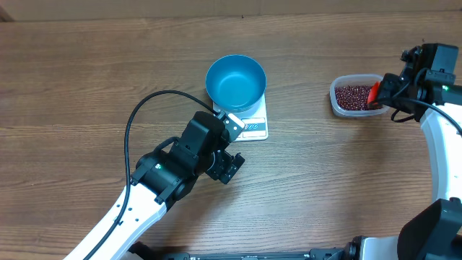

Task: Scoop item into bowl and weigh 150g on scale
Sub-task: 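Move the red cup with the right gripper over the bean tub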

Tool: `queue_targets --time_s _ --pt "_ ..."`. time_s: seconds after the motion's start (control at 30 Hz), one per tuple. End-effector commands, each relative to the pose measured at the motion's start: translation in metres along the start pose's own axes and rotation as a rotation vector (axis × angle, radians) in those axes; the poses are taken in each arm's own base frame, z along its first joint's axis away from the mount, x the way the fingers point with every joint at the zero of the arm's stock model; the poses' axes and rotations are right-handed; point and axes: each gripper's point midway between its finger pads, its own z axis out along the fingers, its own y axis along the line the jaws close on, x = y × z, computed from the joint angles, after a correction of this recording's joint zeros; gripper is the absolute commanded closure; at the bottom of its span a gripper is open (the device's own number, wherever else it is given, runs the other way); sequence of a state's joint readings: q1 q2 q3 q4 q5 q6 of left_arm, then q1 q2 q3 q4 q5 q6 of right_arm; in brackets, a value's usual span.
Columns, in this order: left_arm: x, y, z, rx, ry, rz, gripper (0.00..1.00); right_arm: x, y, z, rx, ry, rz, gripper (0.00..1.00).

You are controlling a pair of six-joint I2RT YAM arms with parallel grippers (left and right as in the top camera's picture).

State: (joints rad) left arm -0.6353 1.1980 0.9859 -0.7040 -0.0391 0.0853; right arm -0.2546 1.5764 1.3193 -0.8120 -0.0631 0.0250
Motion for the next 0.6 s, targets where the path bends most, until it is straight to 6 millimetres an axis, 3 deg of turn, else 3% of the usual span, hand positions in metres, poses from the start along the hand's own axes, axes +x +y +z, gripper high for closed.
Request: queue_targets --time_s 0.0,0.57 --pt "0.001 0.001 0.002 -0.007 0.007 0.014 0.01 -0.012 0.002 -0.005 -0.005 -0.036 -0.055 0.96" --pt "0.001 0.001 0.002 -0.007 0.007 0.014 0.01 0.008 -0.005 0.037 0.006 0.081 -0.072 0.96"
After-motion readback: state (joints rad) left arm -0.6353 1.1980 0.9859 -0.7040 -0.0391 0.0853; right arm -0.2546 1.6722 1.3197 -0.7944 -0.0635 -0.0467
